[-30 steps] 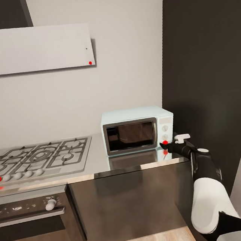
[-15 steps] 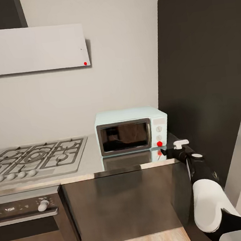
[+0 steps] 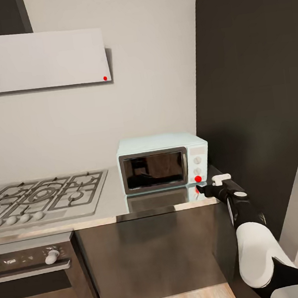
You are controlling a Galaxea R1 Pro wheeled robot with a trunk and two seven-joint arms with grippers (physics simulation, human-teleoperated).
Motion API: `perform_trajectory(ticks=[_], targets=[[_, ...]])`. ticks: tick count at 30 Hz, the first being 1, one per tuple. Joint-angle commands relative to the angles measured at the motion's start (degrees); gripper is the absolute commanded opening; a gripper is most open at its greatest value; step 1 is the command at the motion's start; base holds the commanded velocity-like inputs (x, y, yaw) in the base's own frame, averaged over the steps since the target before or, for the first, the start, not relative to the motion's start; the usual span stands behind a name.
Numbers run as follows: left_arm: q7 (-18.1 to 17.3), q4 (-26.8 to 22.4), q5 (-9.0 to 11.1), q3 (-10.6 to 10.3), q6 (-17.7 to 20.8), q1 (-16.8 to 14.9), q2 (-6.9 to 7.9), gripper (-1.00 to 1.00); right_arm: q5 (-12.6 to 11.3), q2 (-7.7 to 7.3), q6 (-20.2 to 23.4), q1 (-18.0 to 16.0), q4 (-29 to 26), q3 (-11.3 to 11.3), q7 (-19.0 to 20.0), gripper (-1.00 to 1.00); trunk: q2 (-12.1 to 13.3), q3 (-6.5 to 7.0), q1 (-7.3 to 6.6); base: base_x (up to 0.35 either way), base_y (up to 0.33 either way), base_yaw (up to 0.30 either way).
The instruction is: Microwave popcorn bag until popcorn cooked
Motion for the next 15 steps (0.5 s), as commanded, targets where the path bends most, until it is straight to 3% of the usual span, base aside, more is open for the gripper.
perform_trajectory(ticks=[1,15], targets=[[0.22,-0.02,0.44,-0.49,-0.03,-0.03,0.08,1.00,0.29,0.08,0.17,-0.09,-0.14,-0.34,0.47,1.00,-0.03,-0.07,0.02,0.276,0.000,0.000],[0.22,-0.11,0.53,-0.50,-0.12,0.14,-0.07,1.00,0.85,-0.20,0.07,-0.09,0.68,-0.35,0.54,1.00,-0.03,-0.07,0.02,0.021,0.000,0.000]])
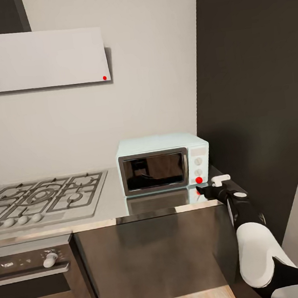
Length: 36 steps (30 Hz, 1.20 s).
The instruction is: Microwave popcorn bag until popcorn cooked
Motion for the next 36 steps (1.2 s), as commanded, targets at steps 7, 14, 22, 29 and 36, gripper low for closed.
perform_trajectory(ticks=[7,14,22,29,36], targets=[[0.23,-0.03,0.51,-0.48,-0.04,-0.03,0.05,1.00,0.25,-0.08,0.15,-0.08,-0.52,-0.35,0.42,-1.00,-0.04,-0.07,0.00,0.000,0.000,0.000],[0.23,0.02,0.54,-0.40,0.05,-0.03,0.33,1.00,0.25,0.00,0.13,-0.08,-0.36,-0.33,0.40,-1.00,-0.04,-0.07,0.00,0.243,0.000,0.000],[0.23,-0.02,0.54,-0.39,0.04,-0.03,0.25,1.00,0.13,0.01,0.58,-0.08,0.08,-0.33,0.33,-1.00,-0.04,-0.07,0.00,0.061,0.000,0.000],[0.23,-0.03,0.54,-0.39,0.02,-0.03,0.24,1.00,1.39,0.01,0.70,-0.08,0.10,-0.34,0.16,-1.00,-0.04,-0.07,0.00,0.002,0.000,0.000],[0.23,0.05,0.54,-0.39,0.05,-0.03,0.33,1.00,1.39,0.01,0.58,-0.08,0.47,-0.31,0.01,-1.00,-0.04,-0.07,0.00,0.241,0.000,0.000]])
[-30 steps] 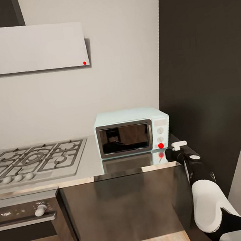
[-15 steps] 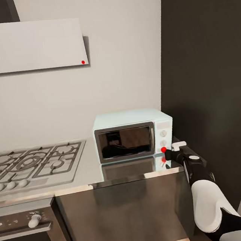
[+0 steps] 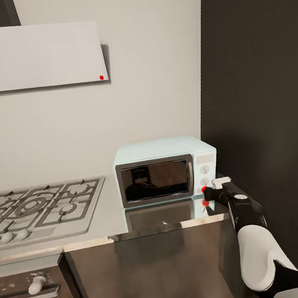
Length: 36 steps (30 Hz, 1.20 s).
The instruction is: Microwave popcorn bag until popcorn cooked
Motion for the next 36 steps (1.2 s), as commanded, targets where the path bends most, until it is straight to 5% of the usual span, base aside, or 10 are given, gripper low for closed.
perform_trajectory(ticks=[1,8,18,20,23,25,33,36], targets=[[0.21,0.01,0.47,-0.45,-0.02,-0.05,-0.02,1.00,0.72,0.12,0.05,-1.10,0.86,-0.44,-1.09,-1.00,0.00,-0.06,0.40,0.317,0.000,0.000],[0.21,0.01,0.45,-0.44,-0.17,-0.05,-0.01,1.00,0.77,0.12,-0.04,-1.10,0.89,-0.50,-1.19,-1.00,0.00,-0.06,0.40,0.132,0.000,0.000],[0.21,0.10,0.43,-0.49,-3.97,-0.05,-0.36,1.00,1.08,0.07,0.12,-1.10,-0.81,-0.57,-0.19,-1.00,0.00,-0.06,0.40,-0.321,0.000,0.000],[0.21,0.10,0.43,-0.49,-3.97,-0.05,-0.43,1.00,1.06,0.25,0.47,-1.05,-5.61,-0.57,3.92,-1.00,0.00,-0.06,0.40,-0.344,0.000,0.000],[0.21,0.10,0.43,-0.49,-3.97,-0.05,-0.45,1.00,0.55,0.93,8.23,3.40,-22.85,-0.64,22.21,-1.00,0.00,-0.06,0.40,-0.344,0.000,0.000],[0.21,0.10,0.43,-0.49,-3.97,-0.05,-0.45,1.00,0.45,1.45,13.34,7.50,-31.92,-0.60,30.35,-1.00,0.00,-0.06,0.40,-0.344,0.000,0.000],[0.28,0.10,0.43,-0.49,-3.97,-0.05,-0.45,1.00,0.94,1.75,15.13,9.60,-34.01,-0.63,33.06,-1.00,0.00,-0.06,0.40,-0.344,0.000,0.000],[0.30,0.10,0.43,-0.49,-3.97,-0.05,-0.45,1.00,1.83,1.73,14.52,15.99,-23.99,-0.75,30.64,-1.00,0.00,-0.06,0.40,-0.344,0.000,0.000]])
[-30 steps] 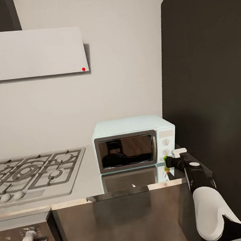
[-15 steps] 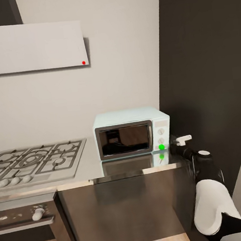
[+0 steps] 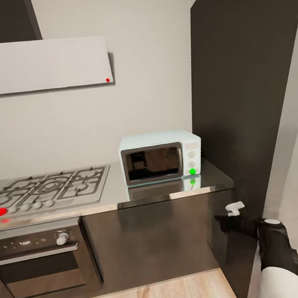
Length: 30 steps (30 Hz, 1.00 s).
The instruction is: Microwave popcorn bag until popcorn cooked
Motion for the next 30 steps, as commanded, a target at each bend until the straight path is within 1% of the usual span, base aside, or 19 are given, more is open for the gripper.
perform_trajectory(ticks=[1,2,3,4,5,6,7,9,10,12,14,17,20,21,23,25,27,28,30], targets=[[0.21,-0.01,0.48,-0.48,-0.11,-0.03,-0.02,1.00,0.95,-0.06,0.26,0.67,3.14,-0.20,-1.14,-1.00,-0.05,-0.06,-0.04,-0.344,0.000,0.000],[0.21,-0.01,0.48,-0.48,-0.09,-0.03,-0.02,1.00,2.12,-0.14,-0.22,1.05,6.32,-0.23,-2.91,-1.00,-0.05,-0.06,-0.04,-0.344,0.000,0.000],[0.21,-0.01,0.48,-0.48,-0.03,-0.03,-0.02,1.00,4.03,-0.55,-2.09,1.42,12.34,-0.25,-6.44,-1.00,-0.05,-0.06,-0.04,-0.344,0.000,0.000],[0.21,-0.01,0.48,-0.48,0.00,-0.03,-0.06,1.00,5.52,-1.67,-5.32,1.71,19.42,-0.26,-11.37,-1.00,-0.05,-0.06,-0.04,-0.344,0.000,0.000],[0.18,-0.01,0.42,-0.50,0.07,-0.03,-0.25,1.00,7.43,-5.10,-12.25,3.67,36.82,-0.23,-26.71,-1.00,-0.05,-0.06,-0.04,-0.344,0.000,0.000],[0.16,-0.01,0.41,-0.49,0.13,-0.03,-0.29,1.00,8.67,-8.78,-14.81,4.69,50.44,-0.01,-36.92,-1.00,-0.05,-0.06,-0.04,-0.344,0.000,0.000],[0.14,-0.01,0.40,-0.49,0.20,-0.03,-0.28,1.00,9.69,-11.50,-16.06,5.09,59.17,0.23,-42.55,-1.00,-0.05,-0.06,-0.04,-0.344,0.000,0.000],[0.13,0.01,0.35,-0.48,0.34,-0.03,-0.28,1.00,11.01,-13.88,-16.73,6.63,65.22,0.43,-47.47,-1.00,-0.05,-0.06,-0.04,-0.344,0.000,0.000],[0.12,0.01,0.33,-0.48,0.42,-0.03,-0.28,1.00,11.44,-14.76,-16.67,9.87,66.95,0.48,-49.52,-1.00,-0.05,-0.06,-0.04,-0.344,0.000,0.000],[0.12,0.00,0.25,-0.48,0.47,-0.03,-0.28,1.00,11.66,-15.05,-17.23,14.15,67.85,0.50,-53.49,-1.00,-0.05,-0.06,-0.04,-0.322,0.000,0.000],[0.12,0.05,0.23,-0.48,0.47,-0.03,-0.17,1.00,11.42,-14.99,-18.08,15.86,68.07,0.28,-56.57,-1.00,-0.05,-0.06,-0.04,-0.123,0.000,0.000],[0.12,0.03,0.00,-0.48,0.53,-0.03,-0.11,1.00,9.27,-15.13,-18.49,16.38,68.16,-0.18,-57.60,-1.00,-0.05,-0.06,-0.04,-0.032,0.000,0.017],[0.10,-0.04,-0.59,-0.74,0.70,-0.03,-0.28,1.00,8.36,-15.30,-18.74,16.46,68.18,-0.26,-57.77,-1.00,-0.05,-0.06,-0.04,-0.006,0.000,0.183],[0.10,-0.07,-1.46,-0.83,0.76,-0.03,-0.32,1.00,8.25,-15.22,-18.77,16.47,68.19,-0.27,-57.79,-1.00,-0.05,-0.06,-0.04,-0.001,0.000,0.259],[0.05,-0.09,-4.31,-0.93,0.87,-0.03,-0.36,1.00,8.16,-15.28,-19.02,16.53,68.19,-0.28,-57.81,-1.00,-0.05,-0.06,-0.04,-0.001,0.000,0.275],[-0.01,-0.09,-6.02,-0.98,1.04,-0.03,-0.36,1.00,8.14,-15.33,-19.47,16.55,68.19,-0.28,-57.81,-1.00,-0.05,-0.06,-0.04,0.000,0.000,0.281],[-0.04,-0.10,-6.69,-1.00,2.38,-0.03,-0.38,1.00,8.13,-15.35,-19.75,16.56,68.19,-0.28,-57.81,-1.00,-0.05,-0.06,-0.04,0.000,0.000,0.284],[-0.05,-0.16,-7.36,-1.01,5.00,-0.03,-0.43,1.00,8.06,-15.36,-19.88,16.99,68.19,-0.29,-57.81,-1.00,-0.05,-0.06,-0.04,0.000,0.000,0.284],[0.00,-0.16,-7.42,-1.00,5.36,-0.03,-0.38,1.00,8.05,-15.21,-19.93,18.00,68.19,-0.28,-57.83,-1.00,-0.05,-0.06,-0.04,0.000,0.000,0.284]])
